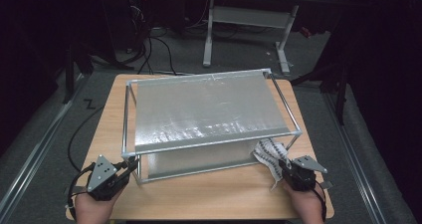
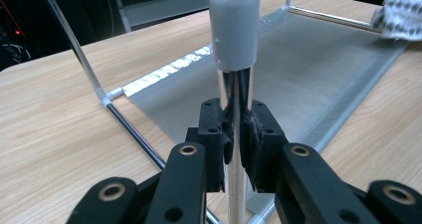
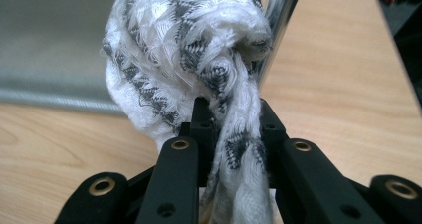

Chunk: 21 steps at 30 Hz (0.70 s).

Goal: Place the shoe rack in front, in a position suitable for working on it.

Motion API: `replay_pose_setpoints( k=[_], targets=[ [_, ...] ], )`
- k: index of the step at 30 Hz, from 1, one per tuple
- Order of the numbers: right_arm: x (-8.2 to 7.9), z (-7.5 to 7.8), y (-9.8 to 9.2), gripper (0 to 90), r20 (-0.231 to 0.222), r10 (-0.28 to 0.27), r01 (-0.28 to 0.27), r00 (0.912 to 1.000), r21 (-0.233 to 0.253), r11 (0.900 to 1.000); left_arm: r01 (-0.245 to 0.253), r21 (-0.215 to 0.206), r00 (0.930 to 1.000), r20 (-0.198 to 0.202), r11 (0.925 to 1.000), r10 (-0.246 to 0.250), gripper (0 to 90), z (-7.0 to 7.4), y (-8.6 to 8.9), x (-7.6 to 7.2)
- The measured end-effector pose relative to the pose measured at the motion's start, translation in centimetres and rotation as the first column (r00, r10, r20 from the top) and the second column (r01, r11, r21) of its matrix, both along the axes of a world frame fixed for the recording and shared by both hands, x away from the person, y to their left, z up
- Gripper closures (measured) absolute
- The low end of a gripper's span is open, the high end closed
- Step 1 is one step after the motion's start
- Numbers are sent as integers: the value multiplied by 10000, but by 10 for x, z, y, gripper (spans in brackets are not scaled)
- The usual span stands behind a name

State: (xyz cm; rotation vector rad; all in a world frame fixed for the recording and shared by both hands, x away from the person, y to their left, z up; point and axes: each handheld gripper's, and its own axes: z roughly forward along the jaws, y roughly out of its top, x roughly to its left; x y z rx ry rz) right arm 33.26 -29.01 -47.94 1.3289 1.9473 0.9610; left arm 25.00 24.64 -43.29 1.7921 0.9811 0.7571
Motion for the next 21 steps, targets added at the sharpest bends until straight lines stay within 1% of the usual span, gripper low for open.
replay_pose_setpoints(
  k=[3, 5, 8, 10, 13, 18, 21],
  targets=[
    [2, -9, 2, 763, -372, -45, 43, 9993, -51, 10000, -7, -72, 10000, -15, 10000, 7, 790, 0, 0, 0],
    [5, -15, 4, 764, -585, -11, 0, 9983, -194, 9998, -27, -57, 10000, -25, 10000, 27, 791, 0, 0, 0],
    [6, -19, 7, 765, -745, 70, -95, 9972, -336, 9994, -54, -28, 10000, -37, 10000, 54, 790, 0, 0, 0],
    [6, -20, 7, 766, -727, 135, -167, 9973, -436, 9989, -49, -13, 10000, -21, 10000, 49, 790, 0, 0, 0],
    [5, -17, 8, 770, -617, 47, -63, 9981, -265, 9996, -54, 15, 10000, 8, 10000, 54, 790, 0, 0, 0],
    [3, -8, 5, 770, -215, -55, 56, 9998, 38, 10000, -78, 45, 10000, 27, 10000, 78, 789, 0, -1, 0],
    [1, -2, 3, 770, 58, -84, 83, 9999, 118, 9999, -67, 52, 10000, 39, 10000, 66, 789, 0, -1, 0]
  ],
)
